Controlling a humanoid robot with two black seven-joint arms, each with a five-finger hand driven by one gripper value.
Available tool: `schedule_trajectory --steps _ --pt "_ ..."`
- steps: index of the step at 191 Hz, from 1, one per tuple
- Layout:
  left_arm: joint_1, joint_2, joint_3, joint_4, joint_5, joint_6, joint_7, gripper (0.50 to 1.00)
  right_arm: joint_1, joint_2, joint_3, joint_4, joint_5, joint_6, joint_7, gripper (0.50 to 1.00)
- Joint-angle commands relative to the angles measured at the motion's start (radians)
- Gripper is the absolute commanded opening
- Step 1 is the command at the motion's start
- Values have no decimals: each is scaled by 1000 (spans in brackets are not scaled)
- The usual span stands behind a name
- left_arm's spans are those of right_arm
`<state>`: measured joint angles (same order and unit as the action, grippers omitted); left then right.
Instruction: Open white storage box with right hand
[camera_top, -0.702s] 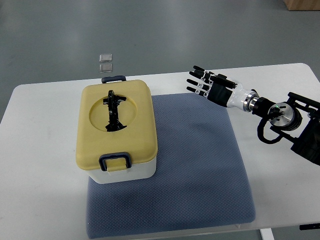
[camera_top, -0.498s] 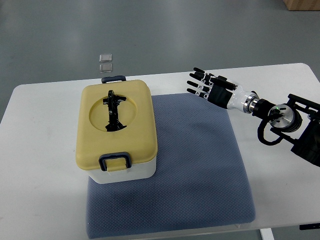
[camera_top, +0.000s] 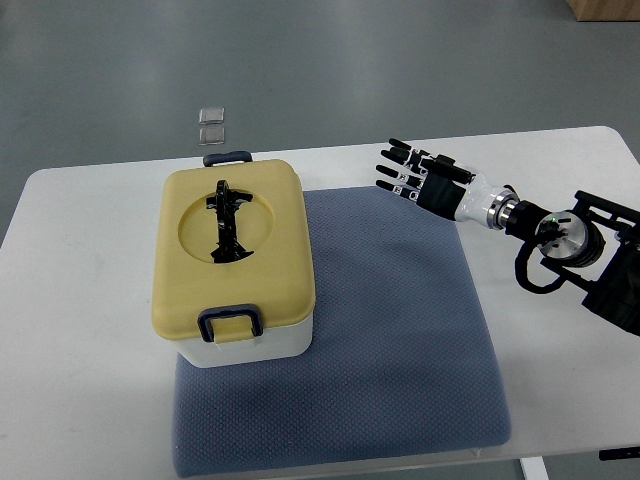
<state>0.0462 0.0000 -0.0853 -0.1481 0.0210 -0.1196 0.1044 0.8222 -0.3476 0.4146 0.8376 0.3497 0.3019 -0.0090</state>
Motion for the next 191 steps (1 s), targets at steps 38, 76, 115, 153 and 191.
schedule_trajectory --steps 38,76,115,153,191 --pt "0 0 1 1 1 0 0 1000 12 -5 6 0 -132 -78 3 934" --pt "0 0 1 1 1 0 0 1000 52 -8 7 -2 -138 -79 3 932" --pt "0 0 1 1 1 0 0 1000 66 -14 12 -2 -138 -92 6 928" --pt "0 0 1 1 1 0 0 1000 97 -16 1 3 -268 -79 7 928" --pt "0 0 1 1 1 0 0 1000 158 -5 3 17 -699 -90 83 928"
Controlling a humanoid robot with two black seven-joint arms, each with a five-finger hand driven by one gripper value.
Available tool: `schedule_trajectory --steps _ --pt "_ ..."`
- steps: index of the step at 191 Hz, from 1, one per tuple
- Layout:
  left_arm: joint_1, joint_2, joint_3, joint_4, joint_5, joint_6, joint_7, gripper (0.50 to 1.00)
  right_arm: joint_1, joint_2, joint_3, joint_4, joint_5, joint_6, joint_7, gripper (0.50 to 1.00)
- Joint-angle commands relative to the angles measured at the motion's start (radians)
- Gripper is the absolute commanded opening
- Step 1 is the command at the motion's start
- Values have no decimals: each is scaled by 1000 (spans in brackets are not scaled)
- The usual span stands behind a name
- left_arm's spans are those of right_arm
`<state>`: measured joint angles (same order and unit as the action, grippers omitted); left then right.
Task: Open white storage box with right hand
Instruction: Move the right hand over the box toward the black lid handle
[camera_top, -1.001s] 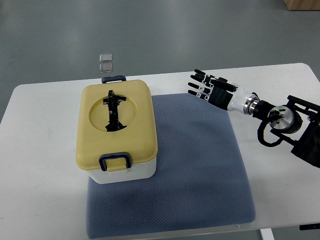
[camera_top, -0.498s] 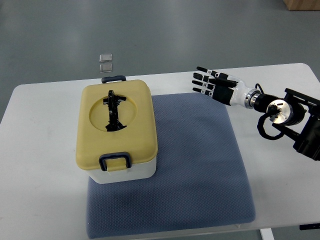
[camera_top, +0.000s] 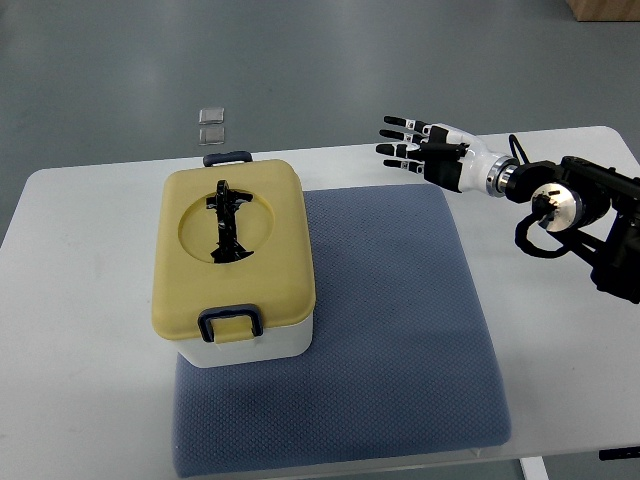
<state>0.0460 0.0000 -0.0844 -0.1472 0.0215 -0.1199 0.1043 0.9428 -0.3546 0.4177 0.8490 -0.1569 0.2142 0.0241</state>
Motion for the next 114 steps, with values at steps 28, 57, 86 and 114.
schedule_trajectory --steps 28,57,86,114 --pt "0 0 0 0 0 0 0 1000 93 -14 -2 22 -427 8 115 928" --pt "0 0 0 0 0 0 0 1000 143 -32 -4 33 -662 59 177 928" --pt "0 0 0 0 0 0 0 1000 183 -50 -4 84 -888 119 293 928" --pt "0 0 0 0 0 0 0 1000 237 -60 -5 154 -1066 139 358 928"
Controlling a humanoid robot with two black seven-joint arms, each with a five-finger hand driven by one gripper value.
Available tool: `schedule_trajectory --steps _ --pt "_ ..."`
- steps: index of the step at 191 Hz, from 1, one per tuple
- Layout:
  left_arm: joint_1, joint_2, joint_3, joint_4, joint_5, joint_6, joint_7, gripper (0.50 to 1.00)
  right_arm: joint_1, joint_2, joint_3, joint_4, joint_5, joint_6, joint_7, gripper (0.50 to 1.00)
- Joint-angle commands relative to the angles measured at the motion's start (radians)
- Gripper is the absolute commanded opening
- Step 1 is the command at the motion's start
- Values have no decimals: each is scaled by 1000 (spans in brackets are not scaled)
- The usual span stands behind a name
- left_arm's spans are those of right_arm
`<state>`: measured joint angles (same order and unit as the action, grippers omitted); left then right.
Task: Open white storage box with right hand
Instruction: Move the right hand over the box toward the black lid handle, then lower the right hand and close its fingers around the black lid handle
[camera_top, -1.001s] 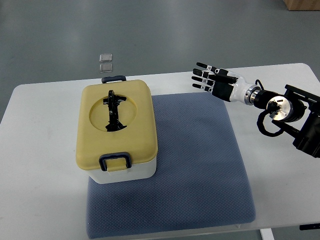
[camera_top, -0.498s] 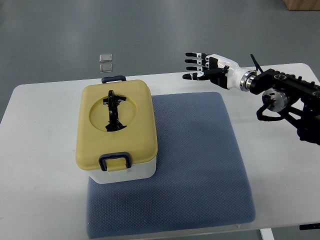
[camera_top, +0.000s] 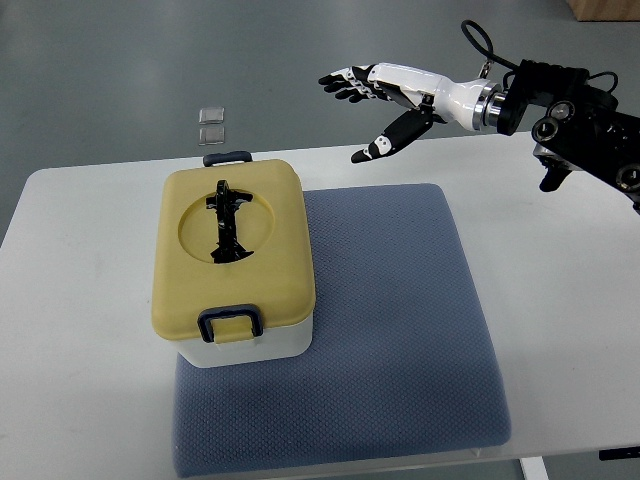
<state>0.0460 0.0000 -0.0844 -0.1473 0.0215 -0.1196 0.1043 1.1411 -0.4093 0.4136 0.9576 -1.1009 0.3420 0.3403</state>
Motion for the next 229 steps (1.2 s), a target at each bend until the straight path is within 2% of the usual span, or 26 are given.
schedule_trajectory --steps 1,28,63,88,113,136,201,229 --pt "0 0 0 0 0 0 0 1000 43 -5 -1 50 -132 9 45 928" --pt "0 0 0 0 0 0 0 1000 126 10 -12 95 -247 3 68 928" --pt "0 0 0 0 0 0 0 1000 282 59 -151 118 -367 -38 140 928" --pt "0 0 0 0 0 0 0 1000 385 89 -283 116 -435 -97 154 926" --pt "0 0 0 0 0 0 0 1000 456 170 -368 113 -448 -101 154 926" --pt "0 0 0 0 0 0 0 1000 489 224 -403 105 -455 -103 149 926" --pt "0 0 0 0 0 0 0 1000 502 234 -467 105 -487 -112 144 919" --pt "0 0 0 0 0 0 0 1000 491 253 -490 101 -508 -155 143 913"
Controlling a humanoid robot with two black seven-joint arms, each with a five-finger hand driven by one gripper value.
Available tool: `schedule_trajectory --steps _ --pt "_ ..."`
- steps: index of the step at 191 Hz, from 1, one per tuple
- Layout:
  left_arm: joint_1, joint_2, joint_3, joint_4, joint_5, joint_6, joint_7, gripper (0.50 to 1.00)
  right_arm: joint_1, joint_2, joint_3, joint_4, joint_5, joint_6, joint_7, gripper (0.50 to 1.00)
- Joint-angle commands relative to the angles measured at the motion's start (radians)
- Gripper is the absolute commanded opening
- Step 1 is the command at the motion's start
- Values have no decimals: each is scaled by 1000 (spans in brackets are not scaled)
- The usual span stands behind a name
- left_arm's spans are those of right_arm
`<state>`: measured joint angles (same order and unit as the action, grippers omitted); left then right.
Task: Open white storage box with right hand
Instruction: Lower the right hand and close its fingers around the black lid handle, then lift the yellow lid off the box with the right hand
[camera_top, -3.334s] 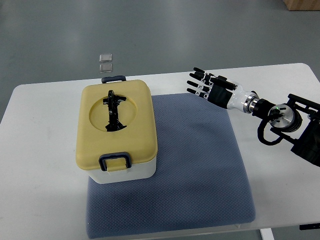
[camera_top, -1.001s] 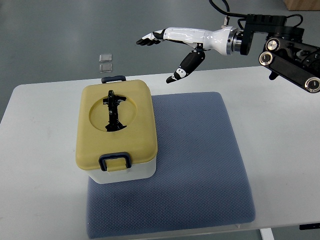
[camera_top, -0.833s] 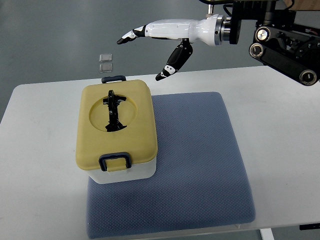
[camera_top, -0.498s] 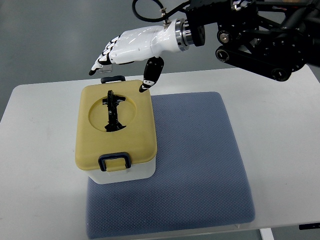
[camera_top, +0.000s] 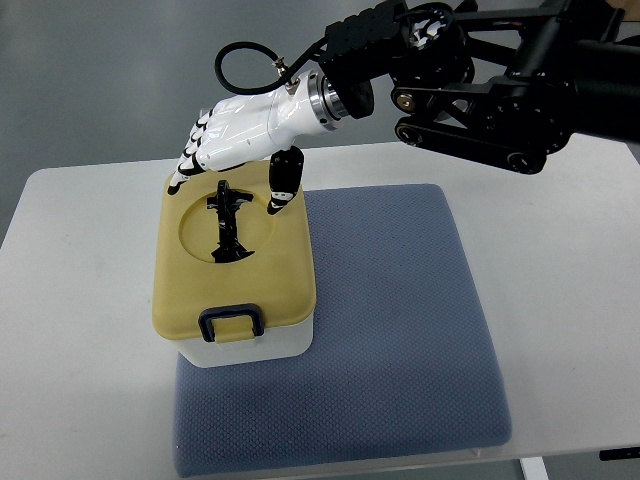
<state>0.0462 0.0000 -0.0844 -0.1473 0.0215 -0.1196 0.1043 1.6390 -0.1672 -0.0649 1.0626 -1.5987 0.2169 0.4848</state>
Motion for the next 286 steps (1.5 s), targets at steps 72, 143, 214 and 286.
schedule_trajectory --steps 72,143,214,286 --pt "0 0 0 0 0 0 0 1000 -28 15 -12 -21 -10 -54 -5 864" --pt "0 0 0 0 0 0 0 1000 -53 37 -12 -41 -27 -80 -5 768" --pt "0 0 0 0 0 0 0 1000 -61 34 -12 -42 -27 -100 -3 543" --pt "0 0 0 0 0 0 0 1000 -57 26 4 -42 -7 -123 -2 500"
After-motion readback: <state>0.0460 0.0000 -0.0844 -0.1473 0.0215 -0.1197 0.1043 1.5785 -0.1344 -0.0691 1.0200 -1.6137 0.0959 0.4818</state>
